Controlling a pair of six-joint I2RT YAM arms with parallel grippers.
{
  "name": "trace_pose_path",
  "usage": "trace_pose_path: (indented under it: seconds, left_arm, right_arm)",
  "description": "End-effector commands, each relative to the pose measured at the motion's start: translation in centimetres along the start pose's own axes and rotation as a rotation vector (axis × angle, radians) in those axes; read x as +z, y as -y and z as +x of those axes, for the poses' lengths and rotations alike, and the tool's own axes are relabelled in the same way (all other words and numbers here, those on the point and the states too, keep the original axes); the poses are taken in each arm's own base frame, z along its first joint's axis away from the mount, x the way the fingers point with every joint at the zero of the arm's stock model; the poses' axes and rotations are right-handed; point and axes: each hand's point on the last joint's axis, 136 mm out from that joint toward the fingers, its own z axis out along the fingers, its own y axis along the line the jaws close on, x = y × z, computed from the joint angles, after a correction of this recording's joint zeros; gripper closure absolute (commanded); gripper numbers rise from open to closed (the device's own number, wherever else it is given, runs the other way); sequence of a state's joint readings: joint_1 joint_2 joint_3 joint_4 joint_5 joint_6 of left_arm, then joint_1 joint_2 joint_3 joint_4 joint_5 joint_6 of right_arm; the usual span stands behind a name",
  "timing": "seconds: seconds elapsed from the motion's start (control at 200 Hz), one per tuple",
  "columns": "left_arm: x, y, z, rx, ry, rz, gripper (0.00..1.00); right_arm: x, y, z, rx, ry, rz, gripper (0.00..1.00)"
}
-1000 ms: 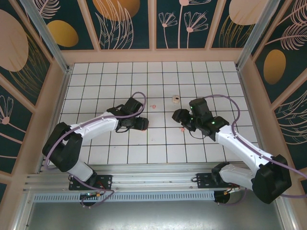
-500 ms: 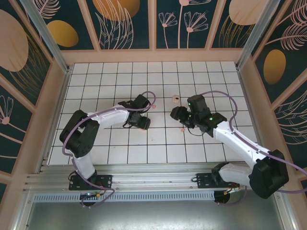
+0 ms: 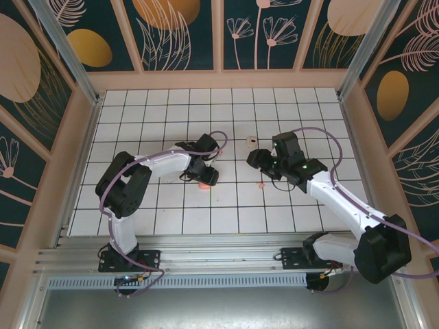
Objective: Insert wireless bluetooth earbuds into charging case
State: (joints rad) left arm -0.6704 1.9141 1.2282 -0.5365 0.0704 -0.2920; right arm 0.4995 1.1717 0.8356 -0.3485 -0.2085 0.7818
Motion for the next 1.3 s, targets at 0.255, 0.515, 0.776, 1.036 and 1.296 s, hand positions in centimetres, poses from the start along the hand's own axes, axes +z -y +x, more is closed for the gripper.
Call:
trace_pose_path:
  seconds: [0.255, 0.515, 0.776, 1.036, 1.296]
  left_arm:
    - [-1.3, -0.1, 1.4, -0.025, -0.04, 0.006, 0.39]
    - [-1.5, -1.0, 1.9, -0.063, -0.02, -0.035, 0.32]
    - [-0.8, -1.0, 2.4, -0.065, -0.022, -0.026, 0.35]
    - [-0.6, -0.7, 2.2, -0.043, -0.022, -0.012, 0.53]
    - [-3.8, -0.2, 0.1, 0.078, 0.077, -0.006, 0.58]
  right_arm:
    - [-1.3, -1.0, -0.7, -0.021, 0.031, -0.056, 0.42]
    - [-1.3, -1.2, -0.6, -0.024, 0.025, -0.065, 0.41]
    - [-1.6, -1.5, -0.7, -0.025, 0.028, -0.073, 0.41]
    - [-1.5, -1.6, -0.6, -0.024, 0.026, -0.082, 0.42]
    - [-1.6, -1.4, -0.2, -0.06, -0.01, -0.096, 0.43]
